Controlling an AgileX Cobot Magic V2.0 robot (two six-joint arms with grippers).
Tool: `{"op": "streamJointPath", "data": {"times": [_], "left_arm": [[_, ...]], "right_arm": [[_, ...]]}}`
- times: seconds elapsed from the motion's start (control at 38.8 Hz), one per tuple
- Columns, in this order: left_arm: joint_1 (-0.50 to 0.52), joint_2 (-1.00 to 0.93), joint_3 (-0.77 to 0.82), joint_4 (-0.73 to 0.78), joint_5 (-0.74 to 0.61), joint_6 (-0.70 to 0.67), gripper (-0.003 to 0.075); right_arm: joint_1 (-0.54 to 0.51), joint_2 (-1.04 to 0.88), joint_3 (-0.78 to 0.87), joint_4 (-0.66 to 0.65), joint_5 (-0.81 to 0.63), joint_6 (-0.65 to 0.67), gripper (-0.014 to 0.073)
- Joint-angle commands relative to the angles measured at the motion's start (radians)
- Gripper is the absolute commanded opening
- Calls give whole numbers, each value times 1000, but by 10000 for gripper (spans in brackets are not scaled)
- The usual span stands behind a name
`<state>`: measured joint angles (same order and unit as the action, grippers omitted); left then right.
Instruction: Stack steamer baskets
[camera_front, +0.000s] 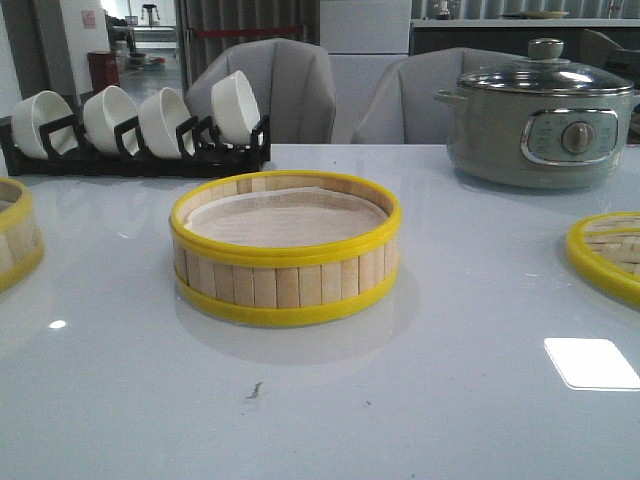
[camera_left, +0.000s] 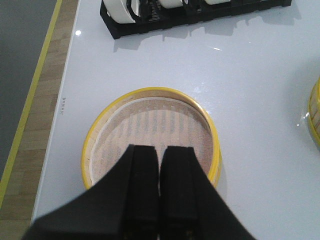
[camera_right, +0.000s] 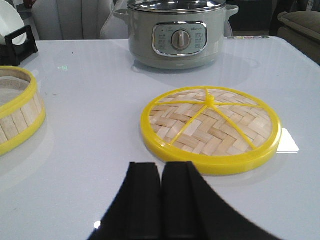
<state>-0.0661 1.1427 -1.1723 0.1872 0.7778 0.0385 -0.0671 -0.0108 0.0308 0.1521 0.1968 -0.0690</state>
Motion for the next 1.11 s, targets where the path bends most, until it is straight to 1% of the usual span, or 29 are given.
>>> {"op": "streamJointPath", "data": {"times": [0.0, 0.18, 0.44, 0.7, 1.08], "left_arm": [[-5, -19, -36, 1, -79, -2, 85], [-5, -19, -36, -4, -106, -2, 85], [-5, -19, -36, -4, -108, -2, 85], [-5, -19, -36, -12, -108, -2, 85], [-5, -19, -36, -12, -108, -2, 85]], "right_arm": [[-6, -20, -15, 8, -84, -5, 66], [-6, -20, -15, 8, -84, -5, 66], [-6, -20, -15, 8, -87, -5, 66], [-6, -20, -15, 1, -226, -8, 66], [-6, -20, -15, 1, -242, -8, 66]]}}
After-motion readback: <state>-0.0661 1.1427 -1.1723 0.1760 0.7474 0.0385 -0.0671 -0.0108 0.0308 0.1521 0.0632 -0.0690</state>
